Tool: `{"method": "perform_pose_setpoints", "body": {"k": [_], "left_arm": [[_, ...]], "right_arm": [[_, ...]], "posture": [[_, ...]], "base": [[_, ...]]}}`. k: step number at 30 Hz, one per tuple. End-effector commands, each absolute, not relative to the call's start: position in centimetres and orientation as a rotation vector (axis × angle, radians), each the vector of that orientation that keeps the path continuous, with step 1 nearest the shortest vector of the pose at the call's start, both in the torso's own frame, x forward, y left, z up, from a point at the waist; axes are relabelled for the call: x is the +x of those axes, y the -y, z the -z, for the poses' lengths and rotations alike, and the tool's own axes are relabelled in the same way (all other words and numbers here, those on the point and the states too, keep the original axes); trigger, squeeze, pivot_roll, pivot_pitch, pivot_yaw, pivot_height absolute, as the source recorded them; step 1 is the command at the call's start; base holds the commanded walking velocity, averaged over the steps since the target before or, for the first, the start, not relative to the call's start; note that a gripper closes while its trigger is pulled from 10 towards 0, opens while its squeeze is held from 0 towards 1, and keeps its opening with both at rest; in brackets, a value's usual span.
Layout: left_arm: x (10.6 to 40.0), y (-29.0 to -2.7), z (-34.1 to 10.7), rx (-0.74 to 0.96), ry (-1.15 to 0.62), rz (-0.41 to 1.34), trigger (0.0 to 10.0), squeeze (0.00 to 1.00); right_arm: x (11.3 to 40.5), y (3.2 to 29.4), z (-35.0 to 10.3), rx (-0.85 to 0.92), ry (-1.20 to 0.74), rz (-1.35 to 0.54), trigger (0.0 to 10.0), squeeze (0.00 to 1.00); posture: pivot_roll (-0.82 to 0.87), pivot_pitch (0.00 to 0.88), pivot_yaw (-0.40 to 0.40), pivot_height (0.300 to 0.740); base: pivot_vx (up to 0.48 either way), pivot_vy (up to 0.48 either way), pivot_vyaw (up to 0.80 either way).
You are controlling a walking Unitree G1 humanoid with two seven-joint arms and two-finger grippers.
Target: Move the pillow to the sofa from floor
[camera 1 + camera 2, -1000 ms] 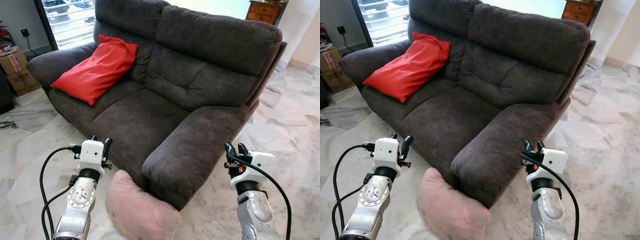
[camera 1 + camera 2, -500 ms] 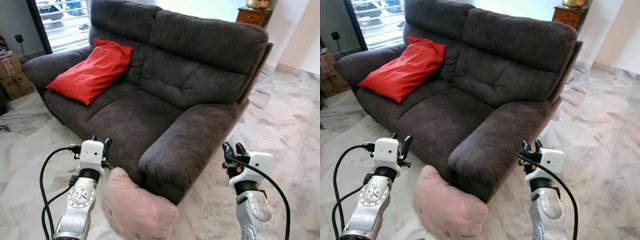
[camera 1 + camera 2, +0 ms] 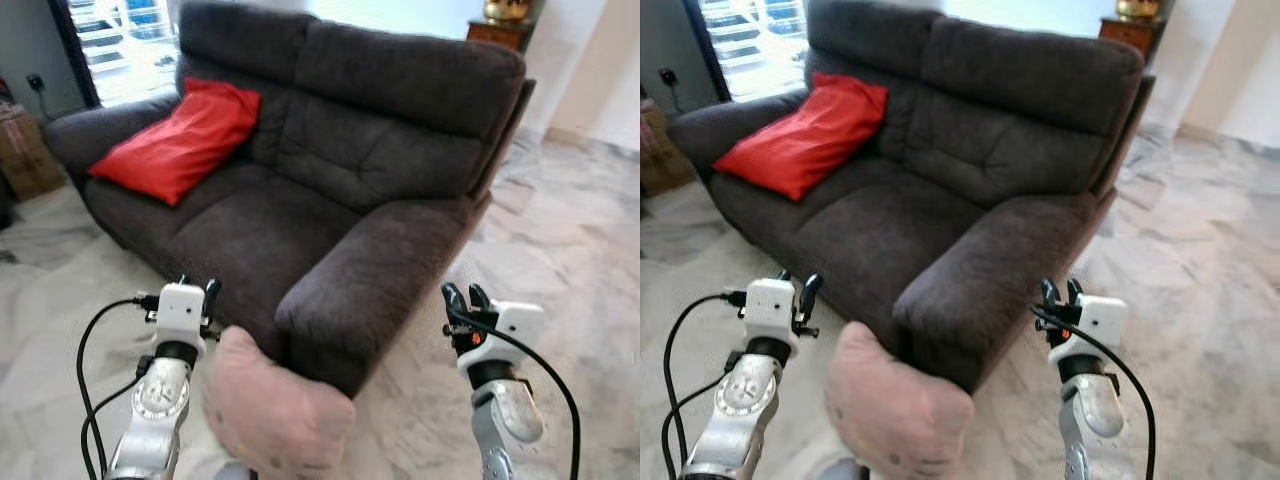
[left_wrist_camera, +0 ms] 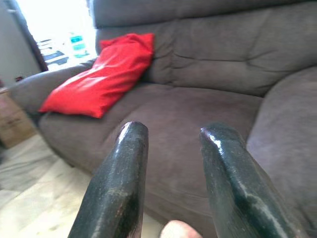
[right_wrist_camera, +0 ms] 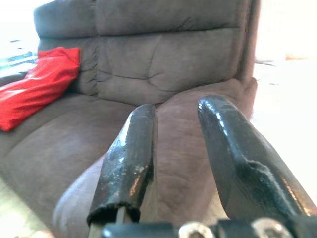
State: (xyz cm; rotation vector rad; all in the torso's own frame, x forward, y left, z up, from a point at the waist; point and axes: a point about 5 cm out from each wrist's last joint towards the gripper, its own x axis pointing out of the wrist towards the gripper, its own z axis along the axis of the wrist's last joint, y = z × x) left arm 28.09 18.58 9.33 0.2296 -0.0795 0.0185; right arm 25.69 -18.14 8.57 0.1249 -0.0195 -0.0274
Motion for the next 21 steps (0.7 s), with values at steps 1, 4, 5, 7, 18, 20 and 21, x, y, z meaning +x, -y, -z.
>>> {"method": "perform_pose_setpoints", "body": {"k": [1, 4, 5, 7, 18, 20, 21], "left_arm": [[28.33, -18.51, -9.59, 0.23, 0.083, -0.018, 10.0, 0.0], [28.33, -18.51, -9.58, 0.23, 0.082, -0.019, 10.0, 0.0], [28.31, -18.5, -9.56, 0.23, 0.081, -0.019, 10.0, 0.0], [28.32, -18.49, -9.55, 0.231, 0.081, -0.019, 10.0, 0.0], [28.31, -18.45, -9.47, 0.229, 0.079, -0.021, 10.0, 0.0], [28.31, -18.44, -9.47, 0.228, 0.078, -0.021, 10.0, 0.0], [28.31, -18.43, -9.46, 0.228, 0.078, -0.021, 10.0, 0.0]], "right_arm": [[25.76, 18.33, -8.93, 0.126, 0.032, 0.028, 10.0, 0.0], [25.75, 18.28, -8.95, 0.126, 0.031, 0.024, 10.0, 0.0], [25.74, 18.25, -8.95, 0.126, 0.03, 0.021, 10.0, 0.0], [25.74, 18.24, -8.95, 0.127, 0.03, 0.02, 10.0, 0.0], [25.84, 18.08, -9.0, 0.12, 0.022, -0.003, 10.0, 0.0], [25.89, 18.05, -9.11, 0.118, 0.025, -0.007, 10.0, 0.0], [25.9, 18.05, -9.16, 0.117, 0.028, -0.008, 10.0, 0.0]], "posture": [[0.0, 0.0, -0.052, 0.671], [-0.01, 0.0, -0.051, 0.671], [-0.01, 0.0, -0.053, 0.671], [0.0, 0.0, -0.053, 0.671], [-0.01, 0.0, -0.056, 0.671], [-0.01, 0.0, -0.057, 0.663], [-0.01, 0.0, -0.057, 0.658]], "base": [[0.0, 0.0, 0.0], [0.0, 0.0, 0.0], [0.0, 0.0, 0.0], [0.0, 0.0, 0.0], [0.0, 0.0, 0.0], [0.0, 0.0, 0.0], [0.0, 0.0, 0.0]]}}
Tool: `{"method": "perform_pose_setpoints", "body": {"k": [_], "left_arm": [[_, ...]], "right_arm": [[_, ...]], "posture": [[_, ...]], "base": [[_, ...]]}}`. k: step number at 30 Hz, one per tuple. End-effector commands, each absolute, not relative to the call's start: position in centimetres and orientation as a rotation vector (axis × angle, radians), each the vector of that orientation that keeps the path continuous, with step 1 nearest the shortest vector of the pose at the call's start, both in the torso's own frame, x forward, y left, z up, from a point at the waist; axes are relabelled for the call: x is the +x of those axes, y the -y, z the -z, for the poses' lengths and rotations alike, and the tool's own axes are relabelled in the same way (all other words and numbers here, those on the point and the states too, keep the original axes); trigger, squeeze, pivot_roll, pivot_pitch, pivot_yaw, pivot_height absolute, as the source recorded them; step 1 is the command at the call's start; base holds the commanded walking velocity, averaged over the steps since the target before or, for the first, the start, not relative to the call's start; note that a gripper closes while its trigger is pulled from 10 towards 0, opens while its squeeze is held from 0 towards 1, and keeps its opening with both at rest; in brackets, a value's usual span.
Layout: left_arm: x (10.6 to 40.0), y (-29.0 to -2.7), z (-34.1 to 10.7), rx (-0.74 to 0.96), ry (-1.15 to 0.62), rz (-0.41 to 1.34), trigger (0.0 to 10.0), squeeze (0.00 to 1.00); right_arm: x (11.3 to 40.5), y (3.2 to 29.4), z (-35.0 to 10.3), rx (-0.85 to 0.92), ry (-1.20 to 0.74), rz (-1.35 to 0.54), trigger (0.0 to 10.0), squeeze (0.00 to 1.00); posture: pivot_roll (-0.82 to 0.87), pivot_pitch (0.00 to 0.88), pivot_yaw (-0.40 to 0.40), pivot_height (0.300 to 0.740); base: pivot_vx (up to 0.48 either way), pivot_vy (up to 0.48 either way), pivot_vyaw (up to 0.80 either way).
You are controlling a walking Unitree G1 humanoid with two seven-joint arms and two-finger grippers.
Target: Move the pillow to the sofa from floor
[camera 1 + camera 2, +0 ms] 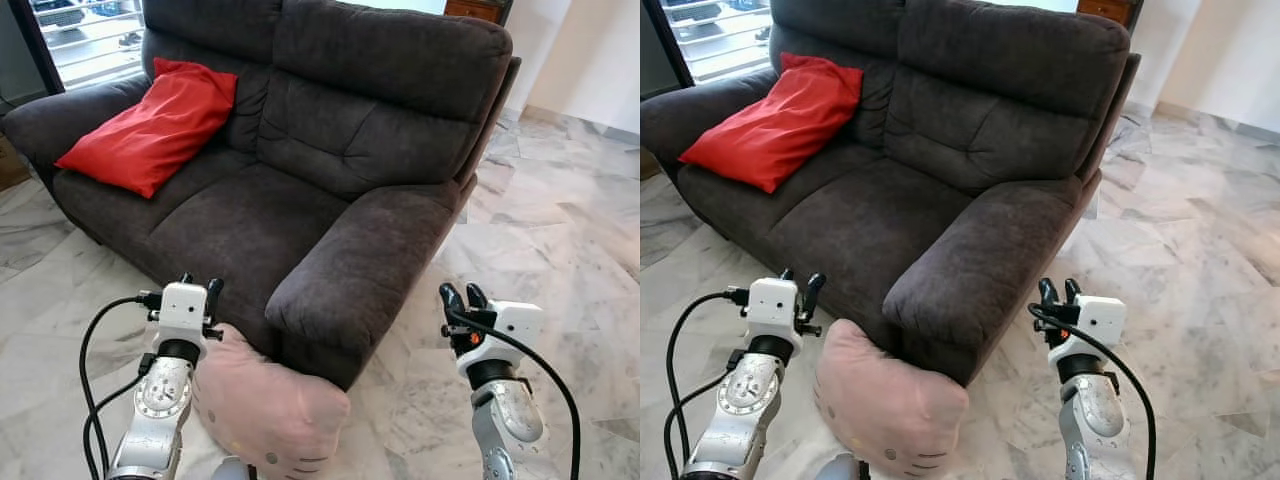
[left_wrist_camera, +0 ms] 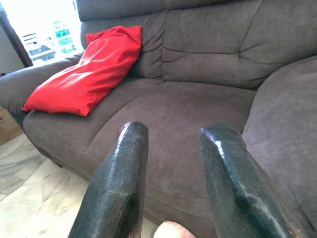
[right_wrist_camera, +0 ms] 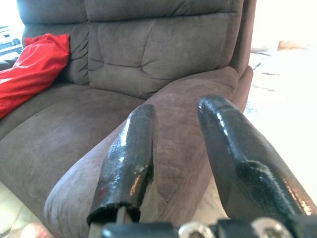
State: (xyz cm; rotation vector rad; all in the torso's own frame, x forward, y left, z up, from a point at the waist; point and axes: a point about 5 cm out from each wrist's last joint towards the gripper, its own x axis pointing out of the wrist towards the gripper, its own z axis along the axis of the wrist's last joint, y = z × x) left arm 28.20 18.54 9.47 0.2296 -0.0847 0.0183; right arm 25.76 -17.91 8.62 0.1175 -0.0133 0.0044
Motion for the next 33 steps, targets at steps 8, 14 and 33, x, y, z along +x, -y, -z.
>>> {"method": "perform_pose_setpoints", "body": {"k": [8, 14, 33], "left_arm": [[28.28, -18.4, -9.4, 0.224, 0.076, -0.023, 10.0, 0.0], [28.28, -18.41, -9.37, 0.221, 0.076, -0.027, 10.0, 0.0], [28.31, -18.66, -9.41, 0.224, 0.074, -0.036, 10.0, 0.0]], "right_arm": [[26.03, 17.9, -9.39, 0.119, 0.035, -0.026, 10.0, 0.0], [26.1, 18.09, -9.64, 0.117, 0.051, -0.021, 10.0, 0.0], [26.01, 17.58, -9.97, 0.087, 0.058, -0.066, 10.0, 0.0]], "posture": [[-0.01, 0.0, -0.059, 0.614], [-0.01, 0.0, -0.061, 0.605], [-0.01, 0.0, -0.062, 0.605]], "base": [[0.0, 0.0, 0.0], [0.0, 0.0, 0.0], [0.0, 0.0, 0.28]]}}
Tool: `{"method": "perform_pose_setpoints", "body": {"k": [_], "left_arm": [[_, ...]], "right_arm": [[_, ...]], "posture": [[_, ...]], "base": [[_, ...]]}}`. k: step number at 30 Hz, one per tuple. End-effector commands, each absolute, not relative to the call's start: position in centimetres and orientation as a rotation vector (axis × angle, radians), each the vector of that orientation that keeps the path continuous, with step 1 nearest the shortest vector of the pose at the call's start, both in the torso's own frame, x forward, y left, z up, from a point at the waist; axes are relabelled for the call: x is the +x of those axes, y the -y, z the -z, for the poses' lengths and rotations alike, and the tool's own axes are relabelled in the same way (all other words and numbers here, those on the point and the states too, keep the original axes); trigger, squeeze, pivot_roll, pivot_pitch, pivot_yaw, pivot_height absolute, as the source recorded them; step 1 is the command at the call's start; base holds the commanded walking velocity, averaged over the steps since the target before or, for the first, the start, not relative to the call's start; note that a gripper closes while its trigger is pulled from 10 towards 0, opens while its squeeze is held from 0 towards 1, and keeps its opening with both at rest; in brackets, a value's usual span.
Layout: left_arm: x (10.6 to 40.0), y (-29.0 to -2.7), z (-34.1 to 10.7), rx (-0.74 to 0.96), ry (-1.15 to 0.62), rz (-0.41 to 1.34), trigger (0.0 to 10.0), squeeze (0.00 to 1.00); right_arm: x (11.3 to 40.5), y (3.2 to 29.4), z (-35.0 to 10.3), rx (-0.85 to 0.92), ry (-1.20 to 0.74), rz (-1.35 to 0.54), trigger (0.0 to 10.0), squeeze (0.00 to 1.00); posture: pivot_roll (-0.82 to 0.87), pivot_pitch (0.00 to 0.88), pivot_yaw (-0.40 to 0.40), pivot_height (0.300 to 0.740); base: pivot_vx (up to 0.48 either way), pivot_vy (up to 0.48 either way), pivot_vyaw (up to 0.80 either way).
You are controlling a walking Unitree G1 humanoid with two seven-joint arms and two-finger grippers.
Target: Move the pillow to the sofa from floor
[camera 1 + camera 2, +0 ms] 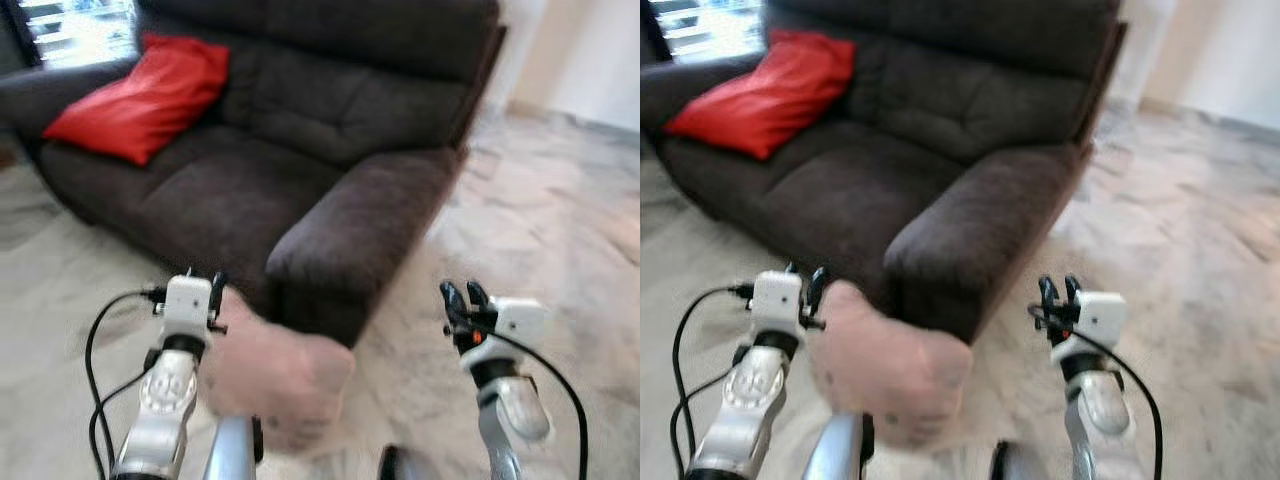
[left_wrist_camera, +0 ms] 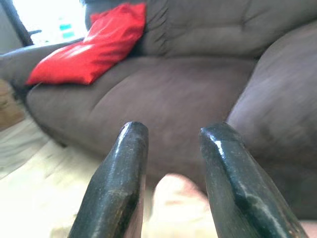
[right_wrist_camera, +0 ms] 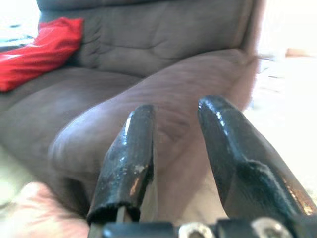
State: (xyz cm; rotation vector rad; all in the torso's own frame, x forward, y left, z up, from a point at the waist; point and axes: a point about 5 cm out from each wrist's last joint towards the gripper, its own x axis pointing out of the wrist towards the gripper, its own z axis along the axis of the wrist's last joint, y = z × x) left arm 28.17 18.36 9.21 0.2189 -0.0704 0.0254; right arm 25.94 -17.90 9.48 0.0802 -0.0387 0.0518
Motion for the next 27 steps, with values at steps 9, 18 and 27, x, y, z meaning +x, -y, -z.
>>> {"method": "perform_pose_setpoints", "body": {"k": [9, 18, 27], "left_arm": [[28.26, -18.7, -9.37, 0.224, 0.071, -0.035, 10.0, 0.0], [28.24, -18.61, -9.23, 0.218, 0.062, -0.023, 10.0, 0.0], [28.22, -18.31, -8.95, 0.182, 0.048, -0.001, 10.0, 0.0]], "right_arm": [[25.9, 17.49, -9.93, 0.092, 0.052, -0.073, 10.0, 0.0], [25.87, 17.46, -9.7, 0.092, 0.034, -0.07, 10.0, 0.0], [25.86, 17.62, -9.48, 0.094, 0.02, -0.053, 10.0, 0.0]], "posture": [[-0.01, 0.0, -0.061, 0.605], [-0.01, 0.0, -0.062, 0.605], [-0.01, 0.0, -0.061, 0.605]], "base": [[0.0, 0.0, 0.8], [0.0, 0.0, 0.27], [0.0, 0.0, 0.0]]}}
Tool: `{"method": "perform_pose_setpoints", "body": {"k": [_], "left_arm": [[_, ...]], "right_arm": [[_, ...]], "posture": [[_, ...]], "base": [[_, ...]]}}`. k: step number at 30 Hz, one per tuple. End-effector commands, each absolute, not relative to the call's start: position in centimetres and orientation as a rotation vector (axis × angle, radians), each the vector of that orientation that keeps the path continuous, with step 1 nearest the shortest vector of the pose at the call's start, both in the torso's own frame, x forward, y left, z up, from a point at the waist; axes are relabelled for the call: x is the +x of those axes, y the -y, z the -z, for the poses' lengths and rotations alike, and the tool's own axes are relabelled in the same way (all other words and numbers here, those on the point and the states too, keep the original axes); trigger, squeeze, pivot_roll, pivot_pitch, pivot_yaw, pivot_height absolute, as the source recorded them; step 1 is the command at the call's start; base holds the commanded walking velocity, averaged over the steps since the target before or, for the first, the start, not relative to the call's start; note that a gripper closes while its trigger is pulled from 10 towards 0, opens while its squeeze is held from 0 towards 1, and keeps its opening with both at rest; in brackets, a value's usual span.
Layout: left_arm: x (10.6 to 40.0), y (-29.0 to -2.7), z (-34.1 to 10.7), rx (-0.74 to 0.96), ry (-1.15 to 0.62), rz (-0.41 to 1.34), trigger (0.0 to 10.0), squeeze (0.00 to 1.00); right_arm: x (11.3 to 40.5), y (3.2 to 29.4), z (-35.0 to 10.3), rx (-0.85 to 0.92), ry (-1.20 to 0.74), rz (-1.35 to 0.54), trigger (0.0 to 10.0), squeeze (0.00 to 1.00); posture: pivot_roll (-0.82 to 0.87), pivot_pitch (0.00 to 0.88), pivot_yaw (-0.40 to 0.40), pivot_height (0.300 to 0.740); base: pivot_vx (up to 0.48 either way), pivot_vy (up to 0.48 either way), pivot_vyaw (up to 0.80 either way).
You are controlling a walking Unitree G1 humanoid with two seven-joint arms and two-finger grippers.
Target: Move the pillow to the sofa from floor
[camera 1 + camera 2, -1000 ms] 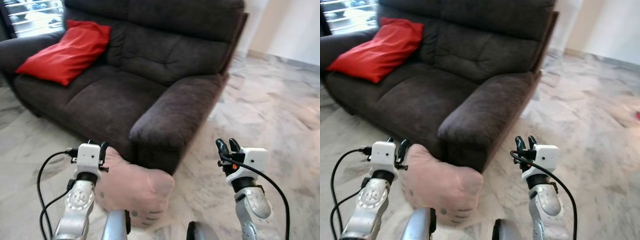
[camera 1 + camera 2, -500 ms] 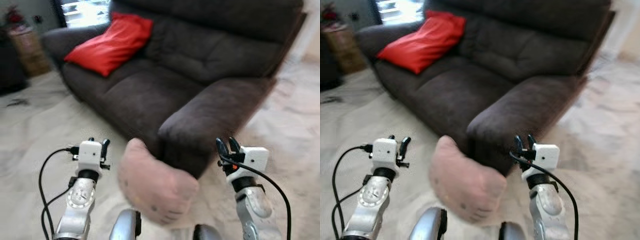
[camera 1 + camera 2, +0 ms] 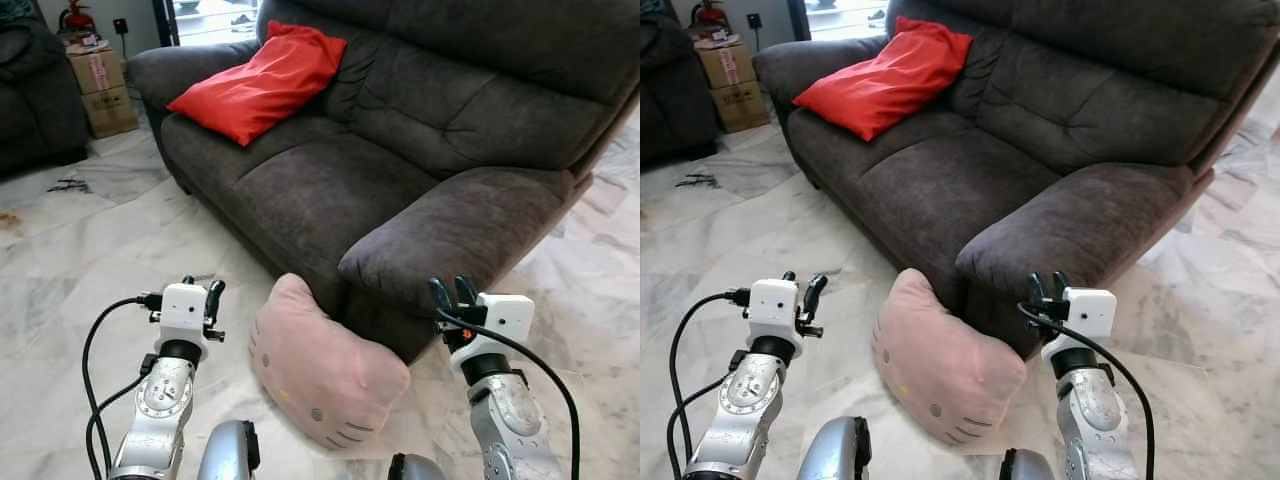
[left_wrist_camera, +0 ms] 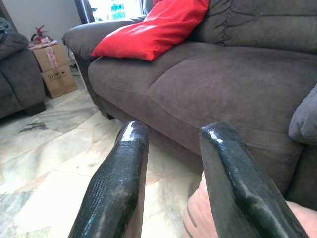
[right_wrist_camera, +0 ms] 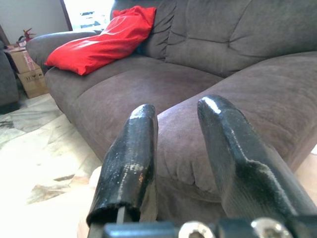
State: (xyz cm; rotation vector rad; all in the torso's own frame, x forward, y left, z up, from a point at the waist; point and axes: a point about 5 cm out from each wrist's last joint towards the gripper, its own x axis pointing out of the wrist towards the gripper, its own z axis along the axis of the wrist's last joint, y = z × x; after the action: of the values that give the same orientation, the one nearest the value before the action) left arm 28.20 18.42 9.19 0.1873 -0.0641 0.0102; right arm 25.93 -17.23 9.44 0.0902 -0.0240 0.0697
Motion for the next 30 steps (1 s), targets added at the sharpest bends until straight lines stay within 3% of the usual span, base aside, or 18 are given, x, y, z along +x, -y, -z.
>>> {"method": "perform_pose_setpoints", "body": {"k": [1, 9, 30], "left_arm": [[28.23, -18.32, -8.93, 0.181, 0.047, -0.001, 10.0, 0.0], [28.2, -18.27, -8.88, 0.172, 0.041, 0.007, 10.0, 0.0], [28.22, -18.2, -8.88, 0.166, 0.043, 0.022, 10.0, 0.0]], "right_arm": [[25.87, 17.61, -9.48, 0.095, 0.02, -0.053, 10.0, 0.0], [25.88, 17.57, -9.47, 0.097, 0.02, -0.05, 10.0, 0.0], [26.16, 17.66, -9.57, 0.091, 0.023, -0.035, 10.0, 0.0]], "posture": [[-0.01, 0.0, -0.061, 0.605], [-0.01, 0.0, -0.062, 0.605], [-0.01, 0.0, -0.061, 0.605]], "base": [[0.0, 0.0, 0.0], [0.0, 0.0, 0.0], [0.266, 0.0, 0.0]]}}
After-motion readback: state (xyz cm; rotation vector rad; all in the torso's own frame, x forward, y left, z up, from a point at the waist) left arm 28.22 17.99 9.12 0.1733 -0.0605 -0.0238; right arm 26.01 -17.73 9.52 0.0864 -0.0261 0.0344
